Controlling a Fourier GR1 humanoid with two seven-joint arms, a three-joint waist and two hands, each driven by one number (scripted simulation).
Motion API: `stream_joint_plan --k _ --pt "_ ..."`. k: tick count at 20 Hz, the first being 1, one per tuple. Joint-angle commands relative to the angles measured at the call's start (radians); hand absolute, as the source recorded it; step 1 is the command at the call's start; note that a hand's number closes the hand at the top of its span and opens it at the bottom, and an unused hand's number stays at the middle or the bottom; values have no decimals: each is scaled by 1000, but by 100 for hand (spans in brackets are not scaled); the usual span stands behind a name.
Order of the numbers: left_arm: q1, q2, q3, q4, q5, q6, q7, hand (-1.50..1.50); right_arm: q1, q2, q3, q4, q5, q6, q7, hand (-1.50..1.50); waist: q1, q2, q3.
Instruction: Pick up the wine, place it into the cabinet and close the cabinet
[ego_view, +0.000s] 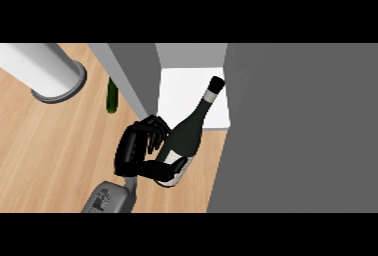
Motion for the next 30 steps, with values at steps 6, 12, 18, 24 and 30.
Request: stream_joint_plan --k 6,12,18,24,30 --pt "-193 0 44 206 3 36 -16 150 82 -35 21 -236 22 -1 71 -150 -10 1 0" --pt "-274 0 36 299 33 42 4 150 101 -56 -30 -255 -29 20 68 -150 -9 1 0" --pt "-426 0 29 477 142 63 -59 150 115 -19 14 -189 -26 27 -26 -150 -19 4 0" --pt "-560 0 30 633 226 115 -104 150 116 -45 7 -211 -49 46 -5 -150 -38 9 -1" --pt "-650 0 16 770 254 113 -109 150 132 -23 3 -189 -61 45 -63 -150 -36 9 0"
